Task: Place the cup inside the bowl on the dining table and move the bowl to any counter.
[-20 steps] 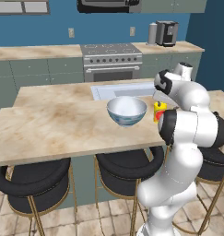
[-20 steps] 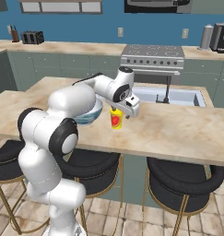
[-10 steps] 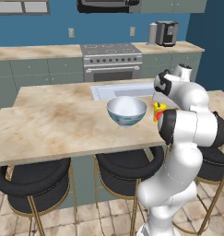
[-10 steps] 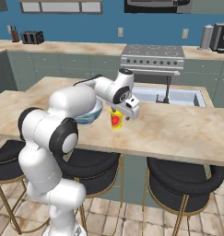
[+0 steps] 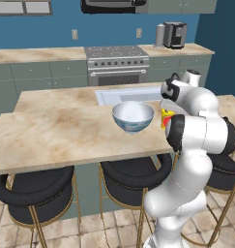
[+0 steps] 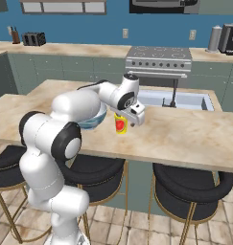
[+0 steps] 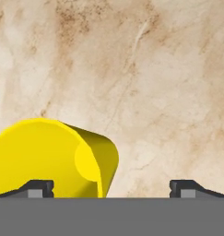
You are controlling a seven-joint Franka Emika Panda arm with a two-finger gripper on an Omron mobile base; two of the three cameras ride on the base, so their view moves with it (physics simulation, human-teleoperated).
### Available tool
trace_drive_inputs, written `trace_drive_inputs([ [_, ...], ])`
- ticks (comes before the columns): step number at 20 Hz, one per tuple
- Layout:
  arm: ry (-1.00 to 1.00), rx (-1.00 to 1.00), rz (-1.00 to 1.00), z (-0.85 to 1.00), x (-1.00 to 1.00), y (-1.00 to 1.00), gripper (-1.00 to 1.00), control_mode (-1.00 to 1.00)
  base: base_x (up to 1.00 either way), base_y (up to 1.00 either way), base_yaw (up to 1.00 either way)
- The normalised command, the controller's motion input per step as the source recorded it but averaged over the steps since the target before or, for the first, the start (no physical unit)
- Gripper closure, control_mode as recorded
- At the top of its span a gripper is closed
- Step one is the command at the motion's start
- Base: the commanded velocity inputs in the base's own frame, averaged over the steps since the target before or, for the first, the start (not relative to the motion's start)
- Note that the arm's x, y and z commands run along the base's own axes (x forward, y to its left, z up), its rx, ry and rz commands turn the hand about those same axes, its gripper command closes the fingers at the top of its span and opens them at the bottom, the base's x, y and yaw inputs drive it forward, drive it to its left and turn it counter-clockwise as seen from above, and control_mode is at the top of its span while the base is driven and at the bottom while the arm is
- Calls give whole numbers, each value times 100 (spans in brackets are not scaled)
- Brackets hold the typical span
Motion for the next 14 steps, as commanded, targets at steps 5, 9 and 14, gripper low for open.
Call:
trace_drive_inputs([
  [5,0,0,0,-9,0,0,-100,-100,0,0,0],
  [9,0,0,0,0,0,0,-100,-100,0,0,0],
  [14,0,0,0,0,0,0,100,-100,0,0,0],
])
